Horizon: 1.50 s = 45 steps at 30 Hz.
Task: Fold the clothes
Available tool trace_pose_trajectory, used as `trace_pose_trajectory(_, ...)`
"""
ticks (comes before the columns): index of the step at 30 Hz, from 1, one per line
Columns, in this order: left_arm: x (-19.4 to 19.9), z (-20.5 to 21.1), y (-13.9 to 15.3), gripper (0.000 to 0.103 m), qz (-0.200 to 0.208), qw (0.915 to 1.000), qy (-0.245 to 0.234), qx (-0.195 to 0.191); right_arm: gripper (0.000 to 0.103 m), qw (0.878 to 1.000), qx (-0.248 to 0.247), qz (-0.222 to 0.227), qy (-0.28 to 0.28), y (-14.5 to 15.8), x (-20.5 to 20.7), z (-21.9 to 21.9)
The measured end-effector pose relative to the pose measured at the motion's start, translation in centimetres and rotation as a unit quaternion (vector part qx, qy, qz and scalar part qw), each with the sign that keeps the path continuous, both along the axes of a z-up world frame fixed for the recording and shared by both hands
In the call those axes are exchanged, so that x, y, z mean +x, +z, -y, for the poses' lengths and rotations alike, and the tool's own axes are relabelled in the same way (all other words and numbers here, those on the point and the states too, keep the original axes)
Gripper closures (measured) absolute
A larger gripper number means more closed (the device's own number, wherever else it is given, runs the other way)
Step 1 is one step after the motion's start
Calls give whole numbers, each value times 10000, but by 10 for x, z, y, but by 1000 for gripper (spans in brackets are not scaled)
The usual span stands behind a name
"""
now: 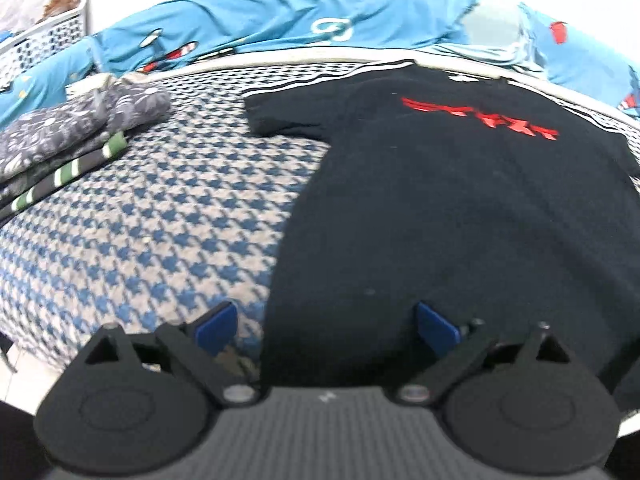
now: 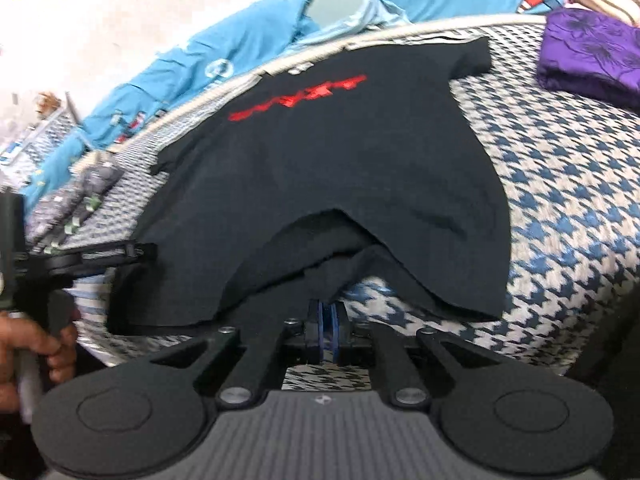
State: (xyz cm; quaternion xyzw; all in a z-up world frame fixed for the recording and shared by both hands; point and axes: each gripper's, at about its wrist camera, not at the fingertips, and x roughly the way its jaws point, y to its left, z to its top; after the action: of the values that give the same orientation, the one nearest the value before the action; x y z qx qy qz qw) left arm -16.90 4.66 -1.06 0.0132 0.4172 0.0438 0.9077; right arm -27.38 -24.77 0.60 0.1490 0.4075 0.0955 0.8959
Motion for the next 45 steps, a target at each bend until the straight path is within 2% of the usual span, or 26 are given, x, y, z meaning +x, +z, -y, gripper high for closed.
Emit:
trace_pose_trajectory(4,1,-5,4,4,88,9994,284,178,96,9997,23,132,198,7,-9,-1)
trace_pose_trajectory(7,0,-6,12,4,287,9991,312,-17,96,9994,-18,337,26,14,-16,4)
trace_pose_trajectory(10,-4,1,21,4,485,9985,136,-196,93,9973,-372,479,-412,19,-16,11)
trace_pose_trajectory(12,-6,8,26,3,585,9979,13,-265,91,9939,-583,413,-845,19,-16,19)
trace_pose_trajectory(14,-8,14,31,2,704,9965,-152,-430,90,9899,-532,283,-1286,17,-14,31)
trace_pose_trajectory(17,-8,27,34,0,753,9941,-477,-613,78,9848,-440,120,-1673,12,-8,48)
trace_pose_trajectory(23,-8,50,31,0,665,9912,-893,-710,72,9793,-541,94,-1950,4,8,63)
trace_pose_trajectory(26,-5,55,28,0,600,9911,-926,-748,72,9803,-298,11,-1955,-4,15,68)
trace_pose_trajectory(28,-3,58,25,0,521,9911,-938,-793,75,9810,-165,-20,-1933,-9,19,69)
trace_pose_trajectory(30,-2,60,22,0,421,9910,-951,-839,97,9814,-126,39,-1917,-11,21,69)
trace_pose_trajectory(33,-1,62,18,0,326,9911,-971,-849,98,9797,-171,238,-1984,-5,16,70)
trace_pose_trajectory(39,0,67,14,0,226,9915,-1046,-737,99,9741,-879,730,-1950,20,4,62)
trace_pose_trajectory(40,0,67,13,0,207,9918,-1036,-714,99,9742,-1024,676,-1896,18,6,59)
trace_pose_trajectory(42,1,67,11,0,153,9925,-1014,-670,99,9752,-1240,299,-1810,8,12,56)
trace_pose_trajectory(43,1,66,10,0,124,9928,-1002,-640,99,9758,-1192,-7,-1831,1,15,58)
trace_pose_trajectory(45,1,64,9,0,76,9935,-963,-604,99,9744,-1023,-323,-1975,-7,17,65)
